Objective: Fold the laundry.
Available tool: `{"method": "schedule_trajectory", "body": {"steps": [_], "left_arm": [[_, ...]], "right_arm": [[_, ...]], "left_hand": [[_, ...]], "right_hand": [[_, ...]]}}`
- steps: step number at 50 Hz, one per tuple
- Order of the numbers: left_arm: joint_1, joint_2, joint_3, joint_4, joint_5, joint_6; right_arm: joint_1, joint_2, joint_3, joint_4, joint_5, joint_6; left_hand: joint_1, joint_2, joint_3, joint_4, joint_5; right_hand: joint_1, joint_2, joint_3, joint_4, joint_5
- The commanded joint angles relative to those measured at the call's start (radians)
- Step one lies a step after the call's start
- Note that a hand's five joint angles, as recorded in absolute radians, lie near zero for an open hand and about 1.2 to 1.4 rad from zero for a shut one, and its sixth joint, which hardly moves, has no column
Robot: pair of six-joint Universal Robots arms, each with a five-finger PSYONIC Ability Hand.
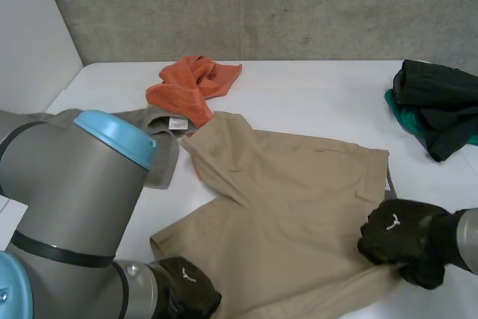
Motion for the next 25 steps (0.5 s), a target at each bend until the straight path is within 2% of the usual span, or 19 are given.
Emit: {"method": "schedule_trajectory", "body": {"steps": [1,6,9,11,16,21,25], "left_arm": [[-0.043,-0.014,0.145,-0.021,-0.102,0.068],[-0.049,-0.072,0.388,0.021,-0.269,0.085],[-0.047,-0.123,0.554,0.091,-0.311,0.11],[-0.043,-0.178,0.688,0.178,-0.322,0.149],[-0.023,-0.332,0.894,0.37,-0.329,0.275],[-0.001,-0.519,1.061,0.57,-0.317,0.446],[0.02,-0.671,1.184,0.755,-0.254,0.567]], "right_arm": [[-0.028,0.047,-0.053,-0.035,-0.022,0.061],[-0.028,0.077,-0.116,-0.17,-0.017,0.229],[-0.022,0.101,-0.157,-0.322,0.013,0.398],[-0.015,0.113,-0.17,-0.385,0.038,0.455],[0.036,0.169,-0.194,-0.63,0.167,0.608],[0.09,0.241,-0.197,-0.915,0.279,0.628],[0.136,0.33,-0.206,-1.201,0.345,0.596]], "left_hand": [[0.241,0.203,0.212,0.205,0.226],[0.241,0.203,0.212,0.205,0.226],[0.241,0.203,0.212,0.205,0.226],[0.241,0.203,0.212,0.205,0.226],[0.241,0.203,0.212,0.205,0.226],[0.241,0.203,0.212,0.205,0.226],[0.241,0.203,0.212,0.205,0.226]], "right_hand": [[0.28,0.22,0.203,0.197,0.199],[0.28,0.22,0.203,0.197,0.199],[0.28,0.22,0.203,0.197,0.199],[0.28,0.22,0.203,0.197,0.199],[0.28,0.22,0.203,0.197,0.199],[0.28,0.22,0.203,0.197,0.199],[0.28,0.22,0.203,0.197,0.199]]}}
